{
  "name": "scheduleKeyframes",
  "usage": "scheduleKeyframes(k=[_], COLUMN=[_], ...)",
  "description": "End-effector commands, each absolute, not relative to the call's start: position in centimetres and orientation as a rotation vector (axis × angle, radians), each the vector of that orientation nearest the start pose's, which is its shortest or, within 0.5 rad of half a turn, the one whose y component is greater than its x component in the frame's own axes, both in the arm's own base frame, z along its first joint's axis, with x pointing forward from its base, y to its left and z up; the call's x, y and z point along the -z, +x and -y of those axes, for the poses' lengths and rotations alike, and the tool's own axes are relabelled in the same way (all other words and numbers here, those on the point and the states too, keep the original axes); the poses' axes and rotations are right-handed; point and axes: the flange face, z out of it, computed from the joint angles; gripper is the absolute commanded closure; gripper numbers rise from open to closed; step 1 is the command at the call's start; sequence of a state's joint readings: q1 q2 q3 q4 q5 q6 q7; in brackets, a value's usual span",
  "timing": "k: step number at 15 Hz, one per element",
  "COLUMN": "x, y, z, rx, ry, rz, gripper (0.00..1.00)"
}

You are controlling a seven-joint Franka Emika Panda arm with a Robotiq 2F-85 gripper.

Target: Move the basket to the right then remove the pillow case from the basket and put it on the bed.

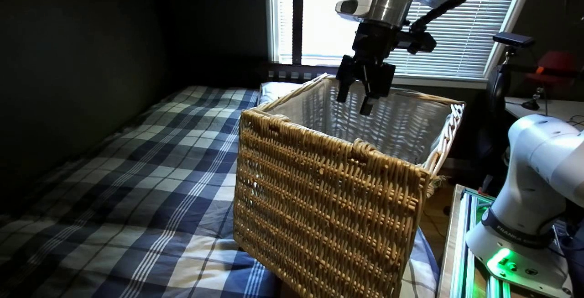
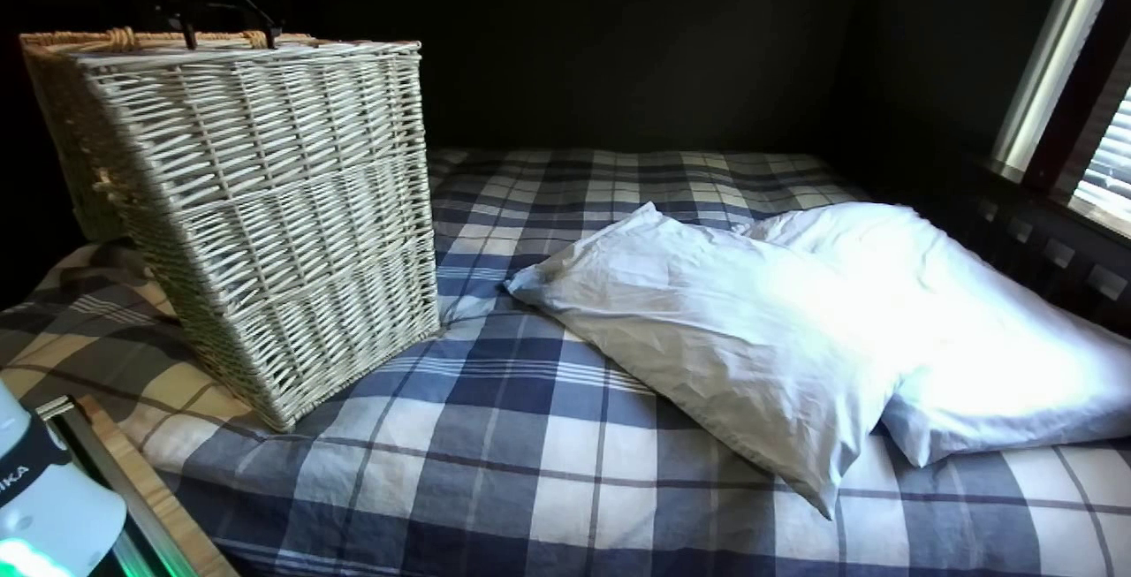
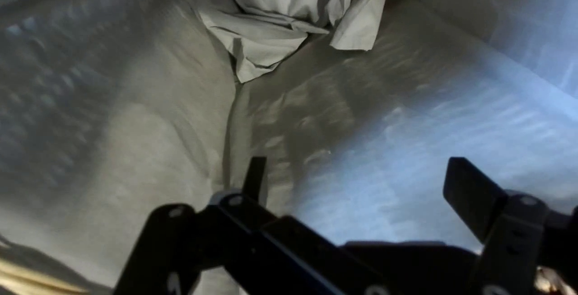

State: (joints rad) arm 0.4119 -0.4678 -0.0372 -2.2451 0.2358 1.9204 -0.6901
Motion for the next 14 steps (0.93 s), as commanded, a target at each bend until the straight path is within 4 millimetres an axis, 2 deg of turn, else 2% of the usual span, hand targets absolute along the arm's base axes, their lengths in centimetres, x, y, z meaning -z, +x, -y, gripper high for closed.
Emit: scheduleKeyframes(k=[1,4,5,7,11,14], x=[-54.1,-51.4,-52.8,-52.2,-52.7,-50.9], y=[40.1,40.3,40.2,40.4,40.4,41.0], z=[-18.2,-18.7,-18.5,-18.7,-18.5,-19.9], rx=[0.145,0.090,0.133,0.115,0.131,0.125], ry=[-2.473,-2.551,-2.520,-2.525,-2.529,-2.613], rz=[1.486,1.477,1.477,1.478,1.475,1.481], gripper=[0.00,0.00,0.00,0.00,0.00,0.00])
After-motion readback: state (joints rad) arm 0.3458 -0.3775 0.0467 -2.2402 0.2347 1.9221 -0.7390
